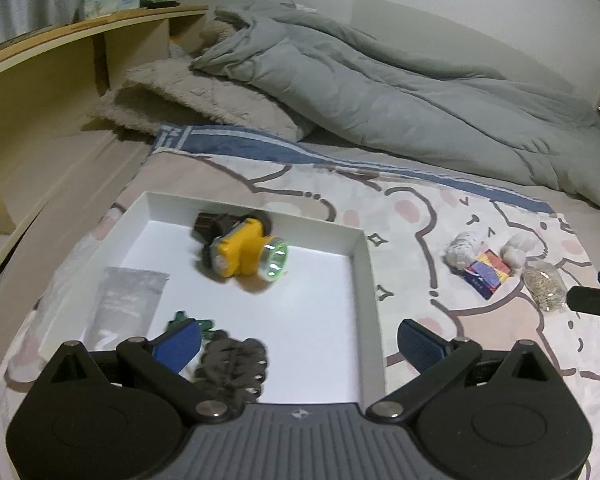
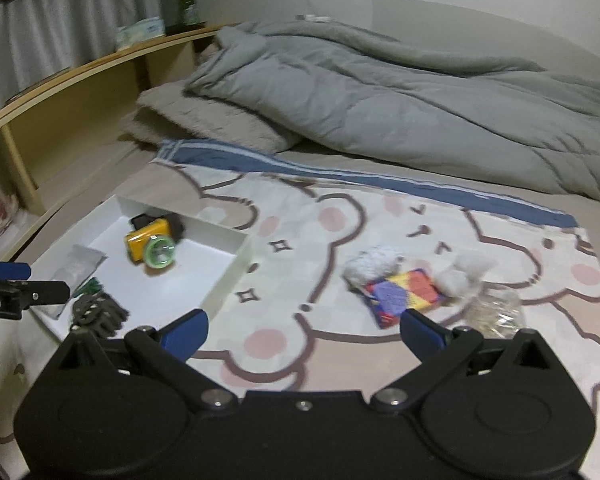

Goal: Organize objects
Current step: 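Withdraw both tools from the box toward the remaining items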

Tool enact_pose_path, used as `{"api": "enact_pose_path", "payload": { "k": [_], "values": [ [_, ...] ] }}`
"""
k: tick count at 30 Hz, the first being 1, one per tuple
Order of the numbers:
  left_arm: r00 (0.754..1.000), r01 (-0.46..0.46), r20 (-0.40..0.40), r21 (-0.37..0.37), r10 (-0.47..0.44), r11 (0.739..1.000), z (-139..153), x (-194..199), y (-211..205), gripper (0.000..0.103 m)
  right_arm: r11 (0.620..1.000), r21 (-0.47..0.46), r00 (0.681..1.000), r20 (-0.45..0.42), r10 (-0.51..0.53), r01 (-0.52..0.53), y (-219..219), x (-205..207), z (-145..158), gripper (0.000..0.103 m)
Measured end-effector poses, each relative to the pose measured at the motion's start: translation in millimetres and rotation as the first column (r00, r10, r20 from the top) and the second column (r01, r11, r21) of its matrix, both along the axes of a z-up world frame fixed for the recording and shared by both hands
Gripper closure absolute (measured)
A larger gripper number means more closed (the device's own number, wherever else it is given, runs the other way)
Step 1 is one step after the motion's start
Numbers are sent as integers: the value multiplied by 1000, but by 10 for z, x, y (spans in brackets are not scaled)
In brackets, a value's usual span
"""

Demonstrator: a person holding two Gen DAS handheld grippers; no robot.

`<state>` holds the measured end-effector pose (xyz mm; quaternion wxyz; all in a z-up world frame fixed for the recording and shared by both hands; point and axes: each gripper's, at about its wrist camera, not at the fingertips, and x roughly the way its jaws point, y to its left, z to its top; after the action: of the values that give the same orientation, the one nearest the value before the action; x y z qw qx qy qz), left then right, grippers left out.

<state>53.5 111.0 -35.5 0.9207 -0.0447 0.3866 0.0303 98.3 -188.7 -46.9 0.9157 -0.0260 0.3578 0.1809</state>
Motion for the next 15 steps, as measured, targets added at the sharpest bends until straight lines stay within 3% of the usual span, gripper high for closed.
{"api": "enact_pose_path", "payload": {
  "k": [15],
  "values": [
    [994,106,36,21,-107,994,3,271,-720,0,980,17,980,-6,-197,197,-860,75,-47,0]
  ]
}}
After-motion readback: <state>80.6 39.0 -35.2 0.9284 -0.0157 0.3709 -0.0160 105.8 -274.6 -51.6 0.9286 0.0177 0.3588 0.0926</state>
